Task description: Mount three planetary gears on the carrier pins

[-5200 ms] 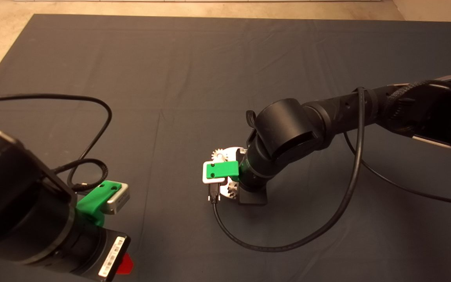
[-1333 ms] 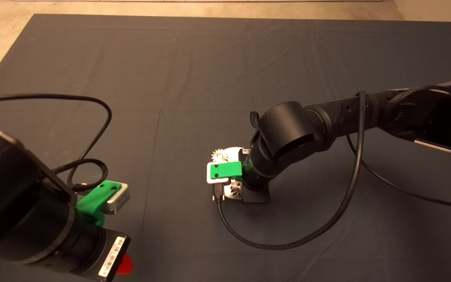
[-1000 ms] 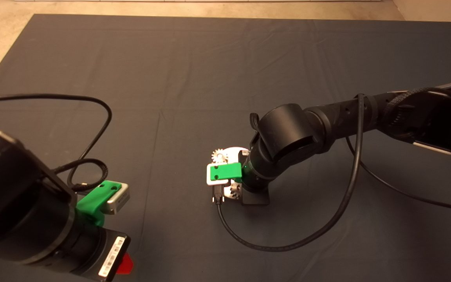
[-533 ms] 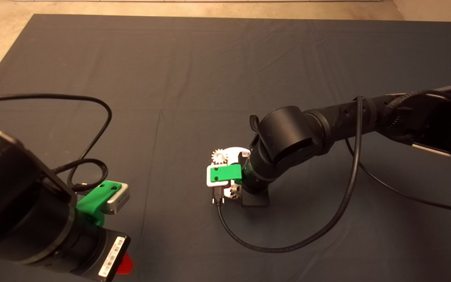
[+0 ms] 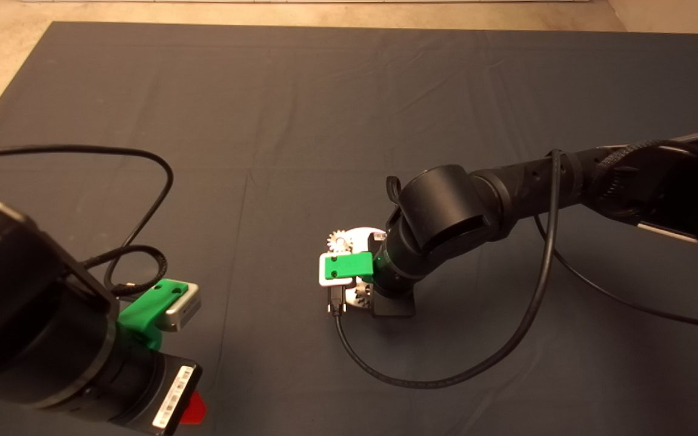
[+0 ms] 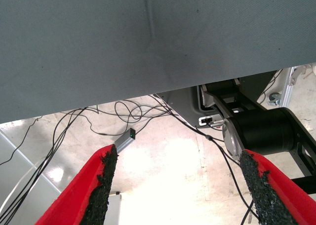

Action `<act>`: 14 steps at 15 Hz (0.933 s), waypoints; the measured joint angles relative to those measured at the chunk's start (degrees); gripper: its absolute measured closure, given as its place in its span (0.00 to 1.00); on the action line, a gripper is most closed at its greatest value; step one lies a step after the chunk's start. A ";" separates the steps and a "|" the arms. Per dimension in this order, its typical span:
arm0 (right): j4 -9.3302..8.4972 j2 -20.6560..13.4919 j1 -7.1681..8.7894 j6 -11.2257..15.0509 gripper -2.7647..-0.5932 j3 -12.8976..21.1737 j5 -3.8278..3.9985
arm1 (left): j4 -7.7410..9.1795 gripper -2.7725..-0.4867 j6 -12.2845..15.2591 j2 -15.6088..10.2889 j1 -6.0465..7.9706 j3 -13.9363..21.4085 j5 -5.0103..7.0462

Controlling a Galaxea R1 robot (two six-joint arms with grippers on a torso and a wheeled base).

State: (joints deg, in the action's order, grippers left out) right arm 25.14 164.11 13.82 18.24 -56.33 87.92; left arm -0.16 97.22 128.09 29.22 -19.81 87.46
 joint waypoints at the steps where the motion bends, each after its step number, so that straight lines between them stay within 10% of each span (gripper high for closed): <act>1: 0.13 0.00 0.00 0.00 0.79 0.00 0.00 | 0.00 0.45 0.00 -0.02 0.02 0.00 0.00; 14: 0.33 -0.52 0.00 0.00 0.79 0.05 -0.46 | 0.00 0.45 0.00 -0.02 0.02 0.00 0.00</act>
State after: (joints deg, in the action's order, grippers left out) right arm 25.47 163.59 13.82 18.24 -56.28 87.46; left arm -0.16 97.22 128.06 29.23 -19.81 87.46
